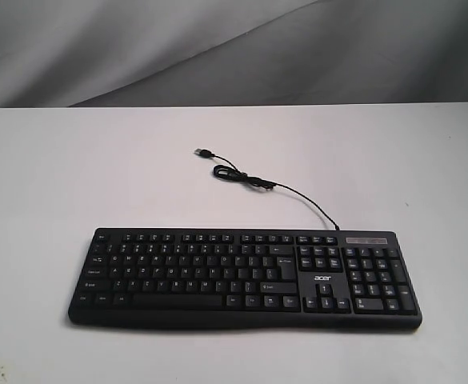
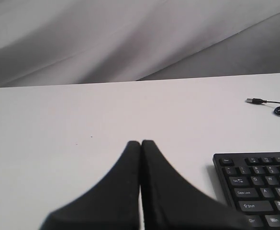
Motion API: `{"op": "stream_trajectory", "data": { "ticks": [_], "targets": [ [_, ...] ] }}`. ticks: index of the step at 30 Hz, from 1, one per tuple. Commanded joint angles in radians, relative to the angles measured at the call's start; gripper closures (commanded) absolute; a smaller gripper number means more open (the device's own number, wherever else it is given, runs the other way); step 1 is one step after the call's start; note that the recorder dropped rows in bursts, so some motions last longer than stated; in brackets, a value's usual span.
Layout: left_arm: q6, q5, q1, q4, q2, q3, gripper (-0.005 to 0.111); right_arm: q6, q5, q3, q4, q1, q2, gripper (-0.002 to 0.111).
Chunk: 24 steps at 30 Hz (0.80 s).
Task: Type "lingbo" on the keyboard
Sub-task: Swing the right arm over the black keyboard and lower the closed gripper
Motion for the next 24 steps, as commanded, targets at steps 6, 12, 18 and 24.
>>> {"op": "stream_trajectory", "data": {
  "ticks": [6,12,18,24],
  "targets": [
    [-0.002,-0.013,0.003,0.0,-0.004,0.005,0.106,-0.726,0.603,-0.308,0.401,0.15,0.322,0.108],
    [-0.002,-0.013,0.003,0.0,-0.004,0.005,0.106,-1.509,0.778,-0.31,1.063,0.274,0.41,0.108],
    [-0.002,-0.013,0.003,0.0,-0.004,0.005,0.106,-1.644,0.815,-0.31,1.186,0.434,0.521,0.108],
    [-0.002,-0.013,0.003,0.0,-0.004,0.005,0.106,-1.648,0.731,-0.31,1.191,0.672,0.72,0.108]
  ]
}}
